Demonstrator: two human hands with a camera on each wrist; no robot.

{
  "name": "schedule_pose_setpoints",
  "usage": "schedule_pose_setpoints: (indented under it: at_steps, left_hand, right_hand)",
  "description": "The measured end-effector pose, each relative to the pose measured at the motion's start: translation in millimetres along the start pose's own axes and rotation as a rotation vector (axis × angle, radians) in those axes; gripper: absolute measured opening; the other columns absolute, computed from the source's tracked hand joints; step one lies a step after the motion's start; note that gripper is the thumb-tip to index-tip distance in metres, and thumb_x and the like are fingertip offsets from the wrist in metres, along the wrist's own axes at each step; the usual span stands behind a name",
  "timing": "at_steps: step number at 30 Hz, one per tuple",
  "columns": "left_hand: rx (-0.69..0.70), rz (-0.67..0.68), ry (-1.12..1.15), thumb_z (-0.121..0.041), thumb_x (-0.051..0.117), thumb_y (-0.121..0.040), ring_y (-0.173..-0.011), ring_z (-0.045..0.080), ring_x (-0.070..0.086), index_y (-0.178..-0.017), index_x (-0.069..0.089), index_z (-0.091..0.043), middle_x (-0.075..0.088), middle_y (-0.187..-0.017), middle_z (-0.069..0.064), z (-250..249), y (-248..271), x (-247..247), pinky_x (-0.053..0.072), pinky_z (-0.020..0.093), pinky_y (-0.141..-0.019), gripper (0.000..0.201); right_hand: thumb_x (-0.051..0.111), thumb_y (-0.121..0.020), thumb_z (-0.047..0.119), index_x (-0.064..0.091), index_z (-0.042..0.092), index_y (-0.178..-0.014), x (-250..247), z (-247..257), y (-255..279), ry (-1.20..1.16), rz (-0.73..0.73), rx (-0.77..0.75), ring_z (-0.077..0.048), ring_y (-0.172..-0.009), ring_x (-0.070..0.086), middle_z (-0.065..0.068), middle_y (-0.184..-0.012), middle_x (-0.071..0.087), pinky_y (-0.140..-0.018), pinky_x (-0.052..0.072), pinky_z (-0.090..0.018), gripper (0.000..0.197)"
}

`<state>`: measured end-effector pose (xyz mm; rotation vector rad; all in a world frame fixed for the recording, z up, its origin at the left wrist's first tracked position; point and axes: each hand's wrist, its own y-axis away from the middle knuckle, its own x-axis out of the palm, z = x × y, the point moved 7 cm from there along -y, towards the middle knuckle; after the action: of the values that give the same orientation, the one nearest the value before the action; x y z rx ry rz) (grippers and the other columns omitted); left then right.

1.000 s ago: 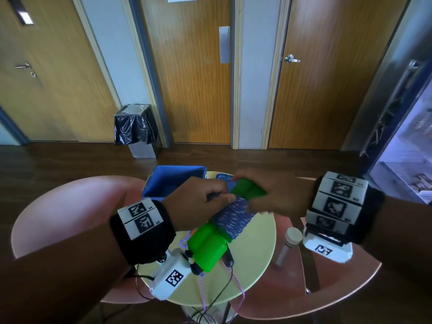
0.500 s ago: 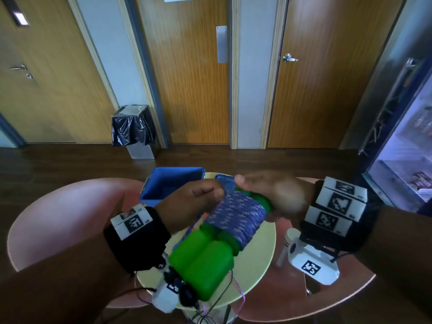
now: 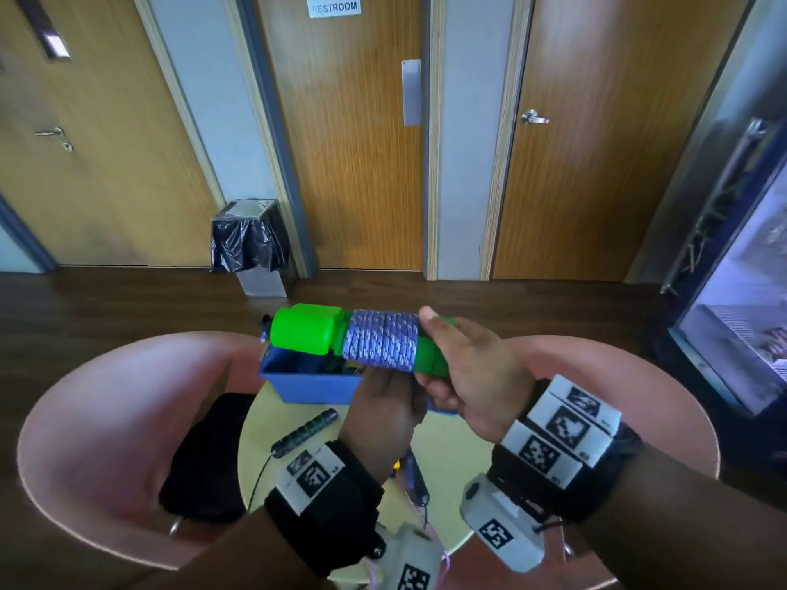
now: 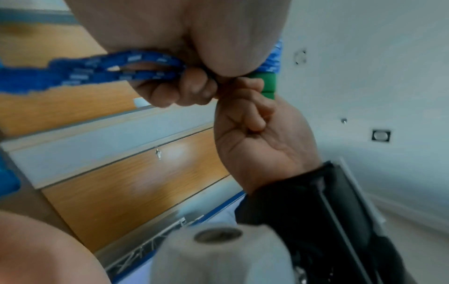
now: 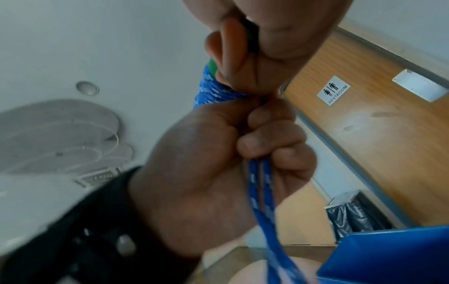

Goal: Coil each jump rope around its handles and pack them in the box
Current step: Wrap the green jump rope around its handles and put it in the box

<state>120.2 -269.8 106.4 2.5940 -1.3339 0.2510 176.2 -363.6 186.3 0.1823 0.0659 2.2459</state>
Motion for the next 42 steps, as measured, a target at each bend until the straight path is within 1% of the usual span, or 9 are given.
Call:
schedule_pose_setpoints:
  at_steps: [6, 13, 20, 23, 26, 30, 34, 37, 42]
  left_hand:
    - [0.185, 0.141, -0.320, -0.025, 0.043, -0.083, -0.052, 0.030, 0.051, -0.050, 0.056, -0.013, 0.053, -0.048, 0.008, -31.0, 18.4, 16.8, 0.040, 0.032, -0.059, 0.038]
    - [-0.037, 0.232, -0.064, -0.026, 0.043, -0.098, -0.045, 0.024, 0.046, -0.071, 0.052, -0.009, 0.055, -0.059, 0.013, -9.1, 20.1, 19.9, 0.032, 0.032, -0.052, 0.033]
    - [-0.046, 0.243, -0.328, -0.031, 0.046, -0.093, -0.051, 0.022, 0.047, -0.074, 0.049, -0.015, 0.054, -0.064, 0.008, -1.5, 21.8, 11.1, 0.034, 0.033, -0.058, 0.025]
    - [0.082, 0.247, -0.685, -0.038, 0.052, -0.093, -0.065, 0.020, 0.050, -0.073, 0.053, -0.022, 0.053, -0.068, -0.003, -18.0, 19.6, 3.3, 0.041, 0.035, -0.066, 0.025]
    - [0.375, 0.274, -1.202, -0.038, 0.051, -0.098, -0.059, 0.011, 0.050, -0.078, 0.056, -0.027, 0.052, -0.062, -0.004, -45.8, 21.8, 2.1, 0.036, 0.032, -0.055, 0.023]
    - [0.678, 0.343, -1.508, -0.046, 0.041, -0.097, -0.067, 0.012, 0.059, -0.099, 0.059, -0.032, 0.061, -0.072, -0.006, -67.9, 25.6, 9.8, 0.046, 0.033, -0.059, 0.023]
    - [0.682, 0.418, -1.347, -0.045, 0.046, -0.094, -0.081, 0.008, 0.056, -0.099, 0.062, -0.036, 0.059, -0.089, -0.009, -75.3, 21.6, 5.8, 0.049, 0.037, -0.074, 0.019]
    - [0.604, 0.505, -1.112, -0.040, 0.054, -0.090, -0.112, 0.003, 0.053, -0.100, 0.062, -0.047, 0.050, -0.121, -0.018, -72.8, 20.4, 6.6, 0.042, 0.021, -0.097, 0.015]
    - [0.578, 0.438, -0.879, -0.039, 0.057, -0.089, -0.101, 0.013, 0.063, -0.095, 0.072, -0.023, 0.068, -0.100, -0.006, -75.3, 23.2, 6.0, 0.050, 0.041, -0.091, 0.023]
  right_hand:
    - [0.045, -0.096, 0.056, 0.055, 0.002, -0.090, -17.2, -3.9, -13.6, 0.404, -0.209, -0.123, -0.005, -0.040, 0.053, -0.008, -0.063, 0.058, -0.040, 0.037, -0.018, 0.056]
    - [0.043, -0.097, 0.056, 0.051, 0.009, -0.086, -23.2, -4.5, -22.0, 0.569, -0.300, -0.156, -0.016, -0.067, 0.051, 0.001, -0.071, 0.053, -0.055, 0.034, -0.023, 0.049]
    - [0.048, -0.097, 0.053, 0.048, 0.012, -0.097, -22.0, -8.0, -21.8, 0.761, -0.278, -0.200, -0.026, -0.082, 0.060, 0.003, -0.075, 0.054, -0.065, 0.036, -0.031, 0.041]
    - [0.049, -0.096, 0.054, 0.043, 0.015, -0.102, -19.6, -8.7, -19.3, 0.882, -0.210, -0.239, -0.029, -0.084, 0.064, -0.002, -0.082, 0.059, -0.066, 0.044, -0.034, 0.040]
    - [0.044, -0.097, 0.056, 0.035, 0.020, -0.104, -12.1, -8.6, -13.8, 1.049, -0.114, -0.276, -0.033, -0.083, 0.065, -0.004, -0.083, 0.058, -0.067, 0.049, -0.038, 0.038]
    - [0.043, -0.099, 0.053, 0.033, 0.020, -0.101, -3.5, -2.6, -10.5, 1.232, -0.034, -0.294, -0.026, -0.071, 0.056, 0.002, -0.076, 0.050, -0.062, 0.041, -0.034, 0.034]
    - [0.047, -0.097, 0.051, 0.042, 0.020, -0.092, -5.6, 9.9, -10.9, 1.288, 0.038, -0.295, -0.021, -0.072, 0.054, 0.003, -0.075, 0.050, -0.059, 0.036, -0.033, 0.032]
    - [0.050, -0.094, 0.047, 0.042, 0.022, -0.078, 0.4, 17.1, -10.8, 1.334, 0.199, -0.307, -0.018, -0.069, 0.051, 0.005, -0.073, 0.050, -0.054, 0.029, -0.029, 0.031]
    - [0.051, -0.096, 0.049, 0.050, 0.019, -0.080, -4.5, 13.2, -12.7, 1.096, 0.223, -0.227, -0.014, -0.068, 0.051, 0.001, -0.076, 0.054, -0.060, 0.035, -0.031, 0.034]
